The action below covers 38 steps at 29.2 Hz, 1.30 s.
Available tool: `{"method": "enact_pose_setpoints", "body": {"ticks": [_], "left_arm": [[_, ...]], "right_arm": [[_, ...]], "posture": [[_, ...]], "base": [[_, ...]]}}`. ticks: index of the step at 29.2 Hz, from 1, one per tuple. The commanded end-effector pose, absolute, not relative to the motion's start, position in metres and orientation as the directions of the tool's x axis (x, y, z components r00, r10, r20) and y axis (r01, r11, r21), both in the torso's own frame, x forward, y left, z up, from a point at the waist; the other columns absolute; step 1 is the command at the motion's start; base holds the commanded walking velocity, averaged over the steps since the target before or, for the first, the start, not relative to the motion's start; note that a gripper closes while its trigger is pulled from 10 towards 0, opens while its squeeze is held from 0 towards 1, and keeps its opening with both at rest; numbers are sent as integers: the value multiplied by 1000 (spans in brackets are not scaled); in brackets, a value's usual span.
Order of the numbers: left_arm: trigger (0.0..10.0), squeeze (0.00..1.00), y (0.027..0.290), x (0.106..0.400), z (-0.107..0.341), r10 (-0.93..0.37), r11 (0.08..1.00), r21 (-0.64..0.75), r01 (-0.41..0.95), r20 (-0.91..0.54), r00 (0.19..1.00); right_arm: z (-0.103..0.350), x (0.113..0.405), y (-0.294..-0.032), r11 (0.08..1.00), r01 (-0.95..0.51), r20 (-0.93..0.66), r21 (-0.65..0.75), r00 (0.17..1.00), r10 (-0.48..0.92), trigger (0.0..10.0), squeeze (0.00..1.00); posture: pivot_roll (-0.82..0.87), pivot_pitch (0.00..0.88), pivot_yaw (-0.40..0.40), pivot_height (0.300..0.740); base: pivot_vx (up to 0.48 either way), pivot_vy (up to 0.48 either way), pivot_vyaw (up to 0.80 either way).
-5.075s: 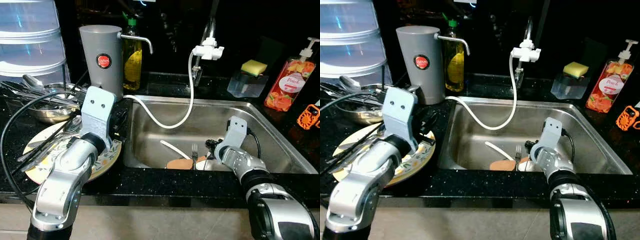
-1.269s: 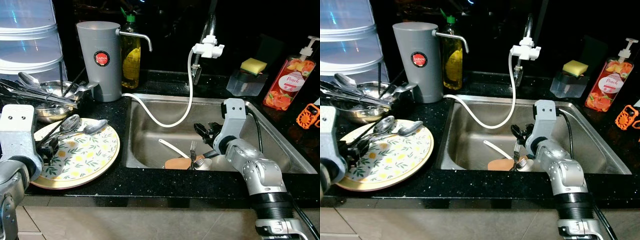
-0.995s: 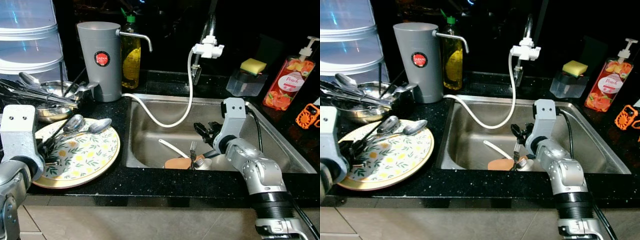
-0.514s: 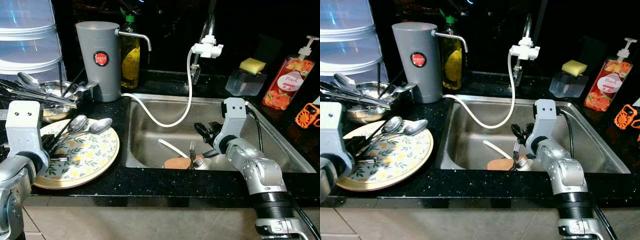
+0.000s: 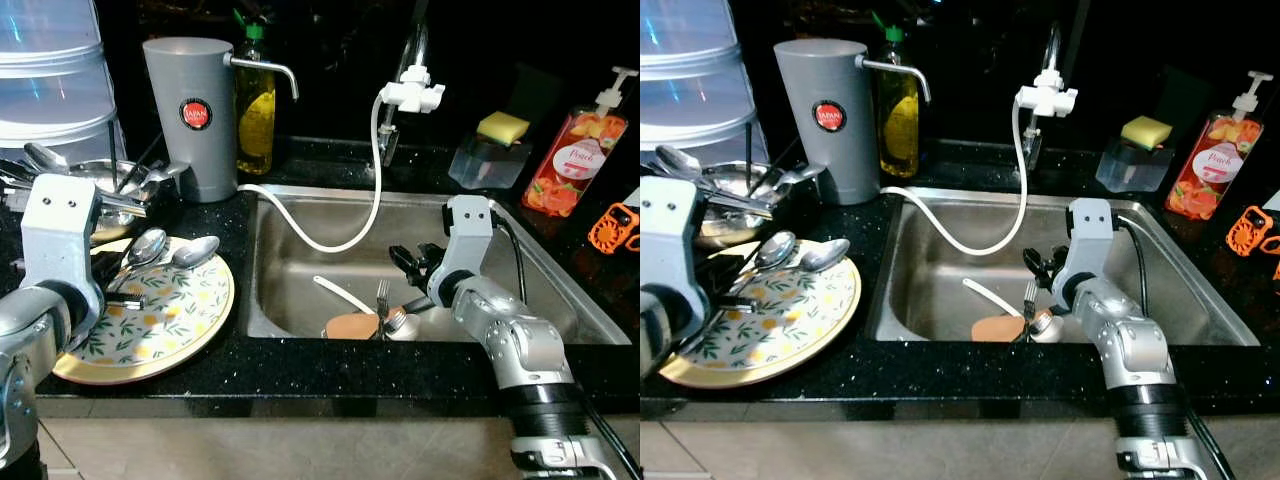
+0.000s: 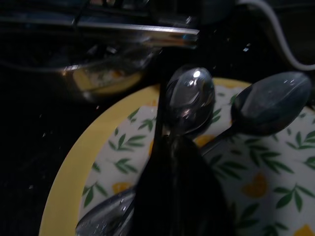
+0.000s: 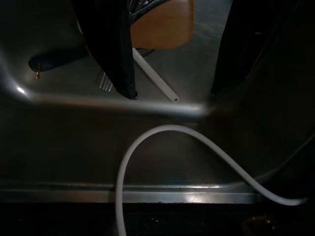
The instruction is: Kitchen organization
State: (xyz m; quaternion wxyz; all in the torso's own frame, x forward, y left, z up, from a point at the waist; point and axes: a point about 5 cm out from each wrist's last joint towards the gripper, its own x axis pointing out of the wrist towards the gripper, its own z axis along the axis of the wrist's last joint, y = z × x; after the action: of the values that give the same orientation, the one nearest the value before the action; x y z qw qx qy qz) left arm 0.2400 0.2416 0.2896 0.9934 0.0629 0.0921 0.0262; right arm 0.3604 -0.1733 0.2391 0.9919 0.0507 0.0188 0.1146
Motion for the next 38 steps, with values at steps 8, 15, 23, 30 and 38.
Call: {"method": "enact_pose_setpoints", "body": {"ticks": [8,15,23,30,38], "left_arm": [[10000,1000,233,229,279,38,991,132,-10,-211,977],[10000,0,232,225,278,19,991,137,10,-210,978],[745,0,239,218,263,53,992,125,-21,-263,963],[0,0,239,217,252,68,994,104,-38,-302,951],[0,0,237,223,262,64,995,93,-41,-261,963]], "right_arm": [[239,362,-174,967,-235,-42,96,970,240,10000,0],[240,362,-174,967,-238,-42,94,969,243,10000,0],[239,363,-173,965,-242,-46,95,968,248,10000,0],[239,364,-173,965,-243,-48,94,967,249,10000,0],[239,365,-173,965,-242,-47,97,968,247,10000,0]], "posture": [[184,124,-85,740],[192,126,-90,740],[196,132,-94,740],[192,135,-99,740],[190,134,-98,740]], "base": [[0,0,0],[0,0,0],[0,0,0],[0,0,0],[0,0,0]]}}
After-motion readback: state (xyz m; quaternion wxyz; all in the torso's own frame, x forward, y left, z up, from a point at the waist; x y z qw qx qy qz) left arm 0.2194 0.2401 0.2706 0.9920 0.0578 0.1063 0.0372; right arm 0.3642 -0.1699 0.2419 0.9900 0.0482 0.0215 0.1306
